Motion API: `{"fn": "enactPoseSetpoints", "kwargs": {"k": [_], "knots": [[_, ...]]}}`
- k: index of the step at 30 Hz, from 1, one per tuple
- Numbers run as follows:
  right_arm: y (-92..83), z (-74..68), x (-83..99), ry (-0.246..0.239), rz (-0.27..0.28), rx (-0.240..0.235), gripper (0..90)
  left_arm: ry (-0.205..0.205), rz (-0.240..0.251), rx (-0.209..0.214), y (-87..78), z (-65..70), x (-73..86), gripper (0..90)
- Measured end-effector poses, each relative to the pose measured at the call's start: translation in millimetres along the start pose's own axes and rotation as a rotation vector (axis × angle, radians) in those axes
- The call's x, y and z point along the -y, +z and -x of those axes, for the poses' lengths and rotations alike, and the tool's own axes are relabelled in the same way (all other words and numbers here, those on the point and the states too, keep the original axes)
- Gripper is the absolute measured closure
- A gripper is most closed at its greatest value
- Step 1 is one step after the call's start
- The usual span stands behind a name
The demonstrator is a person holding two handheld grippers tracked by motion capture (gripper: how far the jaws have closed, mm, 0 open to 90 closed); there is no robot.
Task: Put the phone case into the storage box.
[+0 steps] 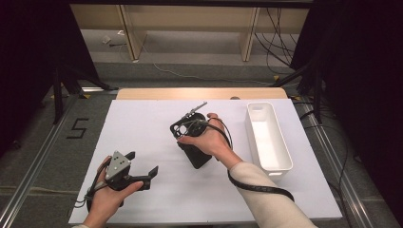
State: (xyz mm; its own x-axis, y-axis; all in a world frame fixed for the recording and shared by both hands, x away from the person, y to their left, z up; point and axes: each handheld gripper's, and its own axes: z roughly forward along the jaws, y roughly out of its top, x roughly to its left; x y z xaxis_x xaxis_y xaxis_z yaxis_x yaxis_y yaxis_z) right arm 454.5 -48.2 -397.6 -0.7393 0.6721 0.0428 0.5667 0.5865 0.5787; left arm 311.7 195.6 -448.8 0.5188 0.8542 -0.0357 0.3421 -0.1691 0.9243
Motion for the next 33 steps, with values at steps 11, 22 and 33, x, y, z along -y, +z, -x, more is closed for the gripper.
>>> {"fn": "enactPoseSetpoints", "kwargs": {"k": [11,22,33], "knots": [[-10.4,5.1,-0.2,0.011,0.041,0.01,15.8,-0.02,-0.004,0.008,-0.3,1.5,0.6,3.4],[-18.4,9.8,2.0,0.028,0.076,0.02,15.8,-0.024,-0.008,0.008,-0.6,1.5,0.6,3.5],[-28.0,13.0,3.5,0.035,0.111,0.035,15.8,-0.004,-0.001,-0.005,-0.5,0.4,0.0,3.4]]}}
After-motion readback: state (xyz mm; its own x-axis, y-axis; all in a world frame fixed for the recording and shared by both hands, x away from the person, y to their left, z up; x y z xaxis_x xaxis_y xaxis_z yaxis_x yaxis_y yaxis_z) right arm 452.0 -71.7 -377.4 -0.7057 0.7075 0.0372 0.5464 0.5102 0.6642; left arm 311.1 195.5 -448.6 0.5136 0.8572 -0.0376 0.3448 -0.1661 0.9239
